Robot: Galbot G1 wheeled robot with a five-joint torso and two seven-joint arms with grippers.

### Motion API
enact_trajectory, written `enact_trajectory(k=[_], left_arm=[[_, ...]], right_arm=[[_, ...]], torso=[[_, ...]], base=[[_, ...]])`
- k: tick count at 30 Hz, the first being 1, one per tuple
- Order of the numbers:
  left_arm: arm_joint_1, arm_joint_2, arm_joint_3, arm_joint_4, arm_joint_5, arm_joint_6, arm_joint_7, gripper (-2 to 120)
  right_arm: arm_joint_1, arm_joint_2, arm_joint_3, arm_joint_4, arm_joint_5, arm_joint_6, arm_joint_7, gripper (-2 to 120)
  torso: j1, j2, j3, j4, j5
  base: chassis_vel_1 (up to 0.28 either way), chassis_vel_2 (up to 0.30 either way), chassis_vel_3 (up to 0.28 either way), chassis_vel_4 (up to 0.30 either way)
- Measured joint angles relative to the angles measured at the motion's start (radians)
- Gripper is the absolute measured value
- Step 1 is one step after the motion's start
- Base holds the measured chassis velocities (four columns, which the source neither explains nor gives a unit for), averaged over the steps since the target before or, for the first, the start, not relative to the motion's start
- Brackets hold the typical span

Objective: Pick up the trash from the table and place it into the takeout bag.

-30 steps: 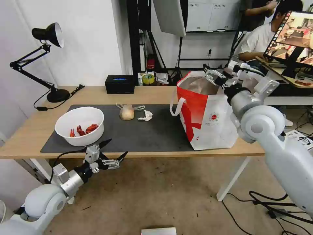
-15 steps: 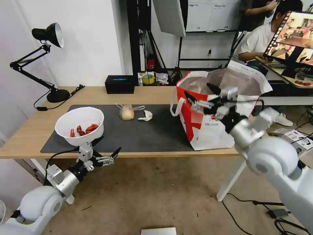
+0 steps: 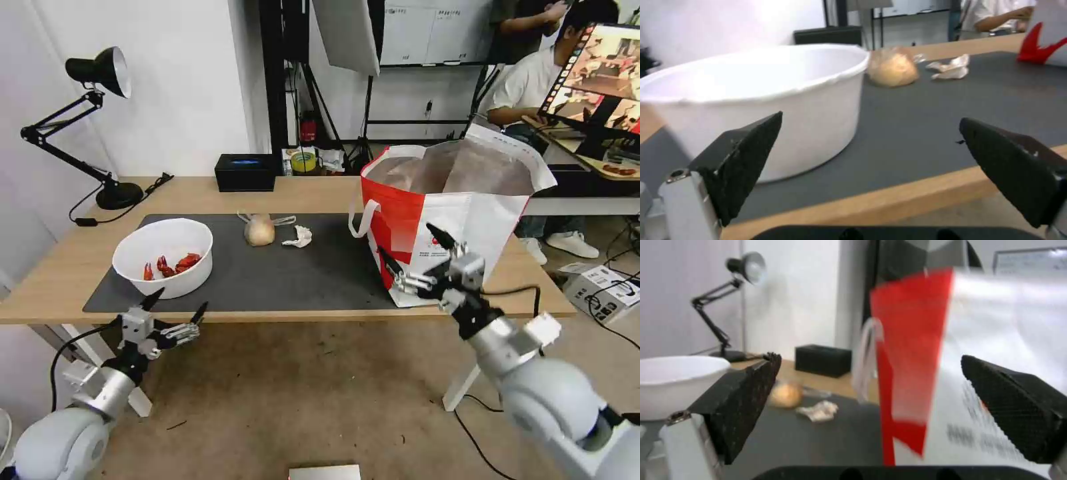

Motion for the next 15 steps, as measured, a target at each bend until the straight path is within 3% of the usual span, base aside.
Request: enact_trajectory(k=[6, 15], left_arm=[[0.03, -0.035, -0.004, 0.023, 0.02, -0.022, -0.009, 100], [0.04, -0.048, 0.002, 0.06, 0.027, -0.046, -0.008, 100]], right_arm=[[-0.102, 0.069, 0.002, -0.059, -0.009, 0.054, 0.048, 100], [-0.123, 0.11, -0.023, -0.096, 0.041, 0.058, 0.051, 100]], torso=[[0.0, 0.0, 0.0, -0.0001, 0.0001], [0.0, 0.0, 0.0, -0.0001, 0.0001]], base=[[0.0, 0.0, 0.0, 0.0], [0.0, 0.0, 0.0, 0.0]])
